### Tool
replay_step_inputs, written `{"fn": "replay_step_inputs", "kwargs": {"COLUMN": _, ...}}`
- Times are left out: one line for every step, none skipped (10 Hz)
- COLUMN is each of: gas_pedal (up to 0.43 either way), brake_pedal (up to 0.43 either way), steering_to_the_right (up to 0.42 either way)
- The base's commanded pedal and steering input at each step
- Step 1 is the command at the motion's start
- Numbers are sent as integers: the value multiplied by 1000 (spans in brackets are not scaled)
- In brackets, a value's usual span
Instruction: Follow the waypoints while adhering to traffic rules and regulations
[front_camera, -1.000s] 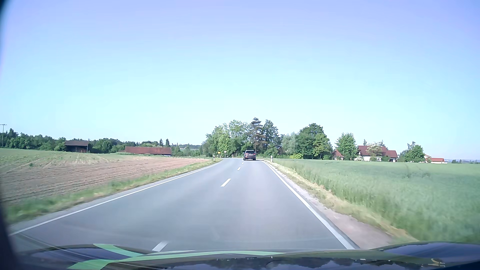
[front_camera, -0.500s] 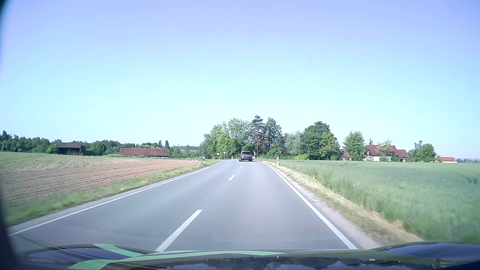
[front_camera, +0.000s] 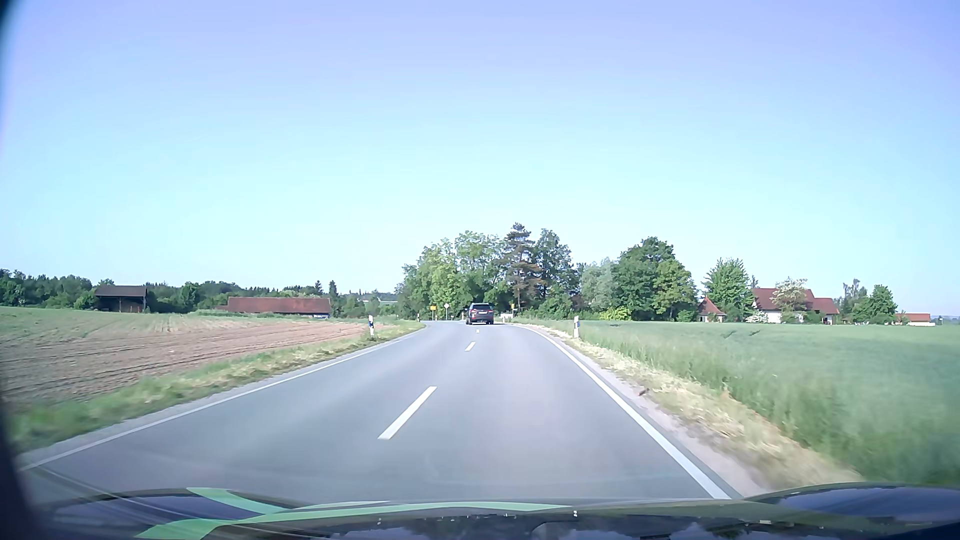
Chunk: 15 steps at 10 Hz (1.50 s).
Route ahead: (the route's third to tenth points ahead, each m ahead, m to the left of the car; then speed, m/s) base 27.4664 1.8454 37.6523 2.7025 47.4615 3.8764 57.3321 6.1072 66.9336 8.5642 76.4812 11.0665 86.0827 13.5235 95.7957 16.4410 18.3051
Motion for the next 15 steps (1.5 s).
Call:
{"fn": "replay_step_inputs", "kwargs": {"gas_pedal": 0, "brake_pedal": 0, "steering_to_the_right": -5}}
{"fn": "replay_step_inputs", "kwargs": {"gas_pedal": 0, "brake_pedal": 0, "steering_to_the_right": -5}}
{"fn": "replay_step_inputs", "kwargs": {"gas_pedal": 0, "brake_pedal": 0, "steering_to_the_right": -5}}
{"fn": "replay_step_inputs", "kwargs": {"gas_pedal": 0, "brake_pedal": 0, "steering_to_the_right": -6}}
{"fn": "replay_step_inputs", "kwargs": {"gas_pedal": 0, "brake_pedal": 0, "steering_to_the_right": -6}}
{"fn": "replay_step_inputs", "kwargs": {"gas_pedal": 0, "brake_pedal": 0, "steering_to_the_right": -6}}
{"fn": "replay_step_inputs", "kwargs": {"gas_pedal": 0, "brake_pedal": 0, "steering_to_the_right": -6}}
{"fn": "replay_step_inputs", "kwargs": {"gas_pedal": 0, "brake_pedal": 0, "steering_to_the_right": -6}}
{"fn": "replay_step_inputs", "kwargs": {"gas_pedal": 0, "brake_pedal": 0, "steering_to_the_right": -9}}
{"fn": "replay_step_inputs", "kwargs": {"gas_pedal": 0, "brake_pedal": 0, "steering_to_the_right": -12}}
{"fn": "replay_step_inputs", "kwargs": {"gas_pedal": 0, "brake_pedal": 0, "steering_to_the_right": -12}}
{"fn": "replay_step_inputs", "kwargs": {"gas_pedal": 0, "brake_pedal": 0, "steering_to_the_right": -13}}
{"fn": "replay_step_inputs", "kwargs": {"gas_pedal": 0, "brake_pedal": 0, "steering_to_the_right": -14}}
{"fn": "replay_step_inputs", "kwargs": {"gas_pedal": 0, "brake_pedal": 0, "steering_to_the_right": -17}}
{"fn": "replay_step_inputs", "kwargs": {"gas_pedal": 0, "brake_pedal": 0, "steering_to_the_right": -19}}
